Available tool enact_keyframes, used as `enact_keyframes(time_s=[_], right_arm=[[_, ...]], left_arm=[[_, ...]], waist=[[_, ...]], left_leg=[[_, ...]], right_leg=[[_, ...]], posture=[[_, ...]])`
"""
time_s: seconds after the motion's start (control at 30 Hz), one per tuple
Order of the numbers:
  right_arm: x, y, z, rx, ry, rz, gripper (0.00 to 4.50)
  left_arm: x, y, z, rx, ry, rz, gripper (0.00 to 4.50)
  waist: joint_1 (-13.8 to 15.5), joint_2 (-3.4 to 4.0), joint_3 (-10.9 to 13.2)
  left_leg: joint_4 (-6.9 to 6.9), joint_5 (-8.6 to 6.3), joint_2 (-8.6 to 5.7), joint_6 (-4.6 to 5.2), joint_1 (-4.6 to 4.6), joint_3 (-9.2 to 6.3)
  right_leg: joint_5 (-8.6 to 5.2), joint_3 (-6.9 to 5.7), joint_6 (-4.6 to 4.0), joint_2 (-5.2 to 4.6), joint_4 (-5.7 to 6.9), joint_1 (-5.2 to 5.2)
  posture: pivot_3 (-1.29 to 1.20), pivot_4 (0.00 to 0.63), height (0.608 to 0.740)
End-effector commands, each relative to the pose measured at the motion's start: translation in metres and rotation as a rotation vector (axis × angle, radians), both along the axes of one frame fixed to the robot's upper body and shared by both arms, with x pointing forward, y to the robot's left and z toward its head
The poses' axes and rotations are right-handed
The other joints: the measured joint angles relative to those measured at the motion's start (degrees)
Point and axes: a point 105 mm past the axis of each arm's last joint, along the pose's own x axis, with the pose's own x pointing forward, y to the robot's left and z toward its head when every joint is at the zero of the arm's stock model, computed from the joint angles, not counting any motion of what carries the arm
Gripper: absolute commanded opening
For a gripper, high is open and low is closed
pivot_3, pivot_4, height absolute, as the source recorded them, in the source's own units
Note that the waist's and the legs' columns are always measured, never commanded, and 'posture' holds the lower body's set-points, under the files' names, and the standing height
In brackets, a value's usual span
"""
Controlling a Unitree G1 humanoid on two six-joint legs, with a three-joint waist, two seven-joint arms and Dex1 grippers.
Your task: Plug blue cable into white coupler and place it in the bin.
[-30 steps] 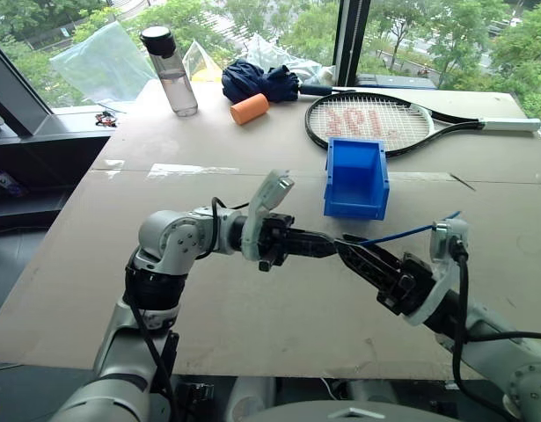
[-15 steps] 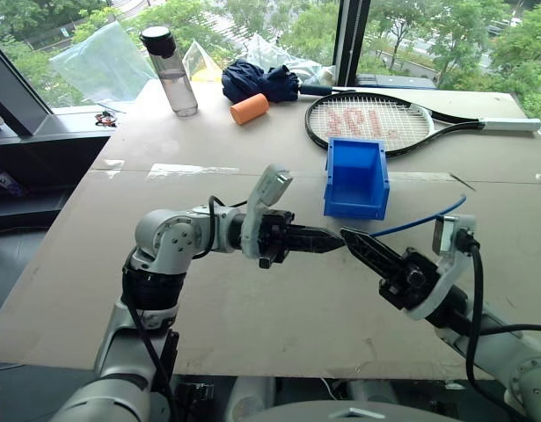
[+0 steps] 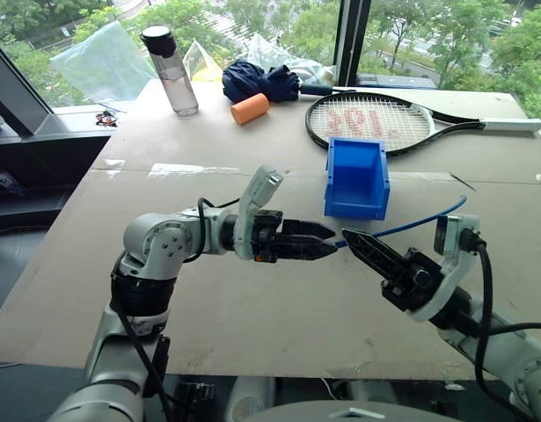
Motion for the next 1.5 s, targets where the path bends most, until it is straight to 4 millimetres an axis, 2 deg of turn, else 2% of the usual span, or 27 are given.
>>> enact_keyframes(time_s=[0.03, 0.2, 0.43, 0.53, 0.67, 0.77, 0.8, 0.87, 0.97, 1.2, 1.27, 1.3, 1.37, 1.43, 1.5], right_arm=[[-0.004, -0.003, 0.009, 0.024, -0.035, 0.004, 0.00], [-0.005, -0.002, 0.008, 0.023, -0.031, 0.010, 0.00], [-0.004, -0.002, 0.009, 0.014, -0.042, 0.009, 0.00], [-0.005, 0.000, 0.007, 0.002, -0.042, 0.021, 0.85], [-0.004, 0.001, 0.003, -0.020, -0.025, 0.013, 2.59], [-0.003, 0.001, 0.005, -0.001, -0.022, 0.013, 2.59], [-0.003, 0.001, 0.005, 0.003, -0.020, 0.016, 2.34], [-0.005, 0.002, 0.005, 0.003, -0.014, 0.031, 1.62], [-0.008, 0.005, 0.002, -0.004, -0.002, 0.052, 0.16], [-0.008, 0.007, 0.002, 0.000, 0.002, 0.060, 0.07], [-0.007, 0.005, 0.003, 0.003, -0.002, 0.052, 0.00], [-0.006, 0.004, 0.004, 0.006, -0.005, 0.046, 0.00], [-0.003, -0.002, 0.007, 0.016, -0.016, 0.017, 0.00], [-0.001, -0.006, 0.007, 0.018, -0.025, -0.003, 0.00], [0.002, -0.011, 0.006, 0.011, -0.036, -0.028, 0.00]], left_arm=[[-0.010, -0.002, 0.008, -0.032, -0.032, -0.050, 2.35], [-0.011, -0.003, 0.008, -0.033, -0.030, -0.059, 0.04], [-0.011, -0.004, 0.006, -0.030, -0.036, -0.066, 0.04], [-0.010, -0.005, 0.008, -0.038, -0.043, -0.062, 0.00], [-0.011, -0.005, 0.008, -0.040, -0.046, -0.063, 0.00], [-0.011, -0.006, 0.007, -0.041, -0.048, -0.062, 0.00], [-0.010, -0.006, 0.006, -0.042, -0.050, -0.057, 0.00], [-0.009, -0.006, 0.006, -0.045, -0.052, -0.051, 0.00], [-0.010, -0.007, 0.007, -0.050, -0.053, -0.050, 0.00], [-0.005, -0.005, 0.007, -0.048, -0.096, 0.000, 0.00], [-0.002, 0.000, 0.005, -0.037, -0.113, 0.034, 0.95], [0.000, 0.004, 0.004, -0.023, -0.132, 0.056, 1.11], [0.014, 0.017, -0.003, 0.030, -0.204, 0.207, 2.07], [0.025, 0.033, -0.011, 0.089, -0.294, 0.322, 3.05], [0.042, 0.062, -0.022, 0.206, -0.440, 0.486, 3.98]], waist=[[-0.07, 0.00, 0.00], [-0.08, 0.00, 0.02], [-0.07, 0.00, 0.05], [-0.06, 0.00, 0.06], [-0.07, 0.00, 0.06], [-0.07, 0.00, 0.07], [-0.06, 0.00, 0.07], [-0.07, 0.00, 0.07], [-0.07, 0.00, 0.07], [-0.08, -0.01, 0.07], [-0.08, -0.01, 0.08], [-0.08, -0.01, 0.08], [-0.12, 0.00, 0.08], [-0.15, 0.01, 0.09], [-0.08, 0.01, 0.09]], left_leg=[[0.00, 0.00, 0.00, 0.00, 0.00, 0.00], [0.00, 0.00, 0.00, 0.00, 0.00, 0.00], [0.00, 0.00, 0.00, 0.00, 0.00, 0.00], [0.00, 0.00, 0.00, 0.00, 0.00, 0.00], [0.00, 0.00, 0.00, 0.00, -0.01, 0.00], [0.00, 0.00, 0.00, 0.00, -0.01, 0.00], [0.00, 0.00, 0.00, 0.00, -0.01, 0.00], [0.00, 0.00, 0.00, 0.00, -0.01, 0.00], [-0.01, 0.00, 0.00, 0.00, -0.01, 0.00], [-0.01, 0.00, 0.00, 0.00, -0.01, -0.01], [-0.01, 0.00, 0.01, 0.00, -0.02, -0.01], [-0.01, 0.00, 0.01, 0.00, -0.02, -0.01], [-0.04, 0.00, 0.01, 0.00, 0.00, -0.02], [-0.09, 0.00, 0.04, 0.00, 0.03, -0.01], [-0.11, 0.00, 0.05, 0.00, 0.02, 0.00]], right_leg=[[0.00, 0.01, 0.00, 0.00, 0.00, 0.00], [0.00, 0.01, 0.00, 0.01, 0.00, -0.01], [-0.01, 0.02, 0.00, 0.01, 0.00, -0.01], [-0.01, 0.01, 0.00, 0.01, 0.00, -0.02], [-0.01, 0.02, 0.00, 0.01, 0.00, -0.02], [-0.01, 0.02, 0.00, 0.01, 0.00, -0.03], [-0.01, 0.02, 0.00, 0.01, 0.00, -0.03], [-0.01, 0.02, 0.00, 0.01, -0.01, -0.03], [-0.01, 0.03, 0.00, 0.01, -0.01, -0.03], [-0.02, 0.03, 0.01, 0.01, -0.01, -0.03], [-0.01, 0.05, 0.01, 0.01, -0.01, -0.04], [-0.01, 0.05, 0.00, 0.01, -0.01, -0.04], [-0.01, 0.07, 0.00, 0.01, -0.01, -0.06], [0.00, 0.16, -0.01, 0.01, -0.01, -0.10], [0.00, 0.17, -0.01, 0.02, -0.01, -0.12]], posture=[[0.00, 0.150, 0.740], [0.00, 0.150, 0.740], [0.00, 0.150, 0.740], [0.00, 0.150, 0.740], [0.00, 0.150, 0.740], [0.00, 0.150, 0.740], [0.00, 0.150, 0.740], [0.00, 0.150, 0.740], [0.00, 0.150, 0.740], [0.00, 0.150, 0.740], [0.00, 0.150, 0.740], [0.00, 0.150, 0.740], [0.00, 0.150, 0.740], [0.00, 0.150, 0.740], [0.00, 0.150, 0.740]])
